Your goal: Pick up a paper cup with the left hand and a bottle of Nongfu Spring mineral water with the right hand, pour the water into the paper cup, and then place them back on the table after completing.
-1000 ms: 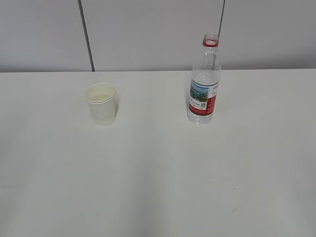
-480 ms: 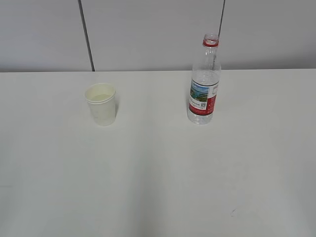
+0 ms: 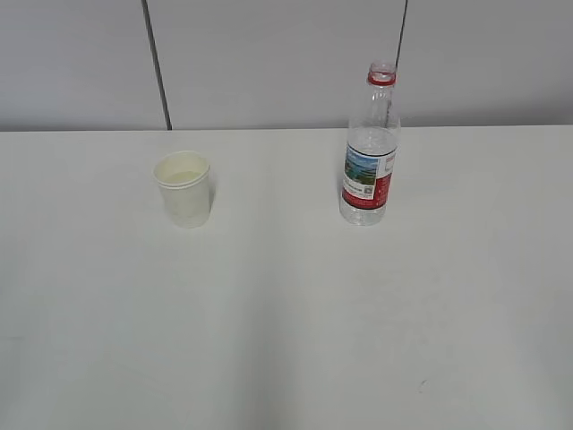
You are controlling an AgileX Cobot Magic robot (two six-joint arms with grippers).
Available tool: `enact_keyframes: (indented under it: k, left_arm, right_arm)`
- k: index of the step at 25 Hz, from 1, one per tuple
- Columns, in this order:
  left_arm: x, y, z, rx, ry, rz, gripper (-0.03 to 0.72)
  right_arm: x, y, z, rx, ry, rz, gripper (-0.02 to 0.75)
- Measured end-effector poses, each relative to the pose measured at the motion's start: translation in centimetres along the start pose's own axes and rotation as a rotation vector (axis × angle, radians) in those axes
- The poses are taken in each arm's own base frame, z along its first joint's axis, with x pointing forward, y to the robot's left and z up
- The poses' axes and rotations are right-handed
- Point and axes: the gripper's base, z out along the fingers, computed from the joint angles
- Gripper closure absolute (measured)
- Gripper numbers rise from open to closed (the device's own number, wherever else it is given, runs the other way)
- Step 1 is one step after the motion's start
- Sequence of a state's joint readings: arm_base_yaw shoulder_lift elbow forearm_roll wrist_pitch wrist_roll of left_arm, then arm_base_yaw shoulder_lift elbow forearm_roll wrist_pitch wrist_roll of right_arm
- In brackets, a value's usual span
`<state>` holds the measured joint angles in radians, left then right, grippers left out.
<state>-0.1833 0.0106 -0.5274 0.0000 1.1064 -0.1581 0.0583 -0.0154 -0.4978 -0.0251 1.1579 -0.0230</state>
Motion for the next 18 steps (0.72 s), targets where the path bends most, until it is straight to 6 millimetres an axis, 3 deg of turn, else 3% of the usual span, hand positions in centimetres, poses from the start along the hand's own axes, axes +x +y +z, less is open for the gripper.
enact_keyframes:
  k: [18]
  left_arm:
    - [-0.09,0.5,-0.01,-0.056,-0.009,0.039,0.251]
  right_arm:
    - [-0.01,-0.38,-0.01,0.042,0.0,-0.018,0.152]
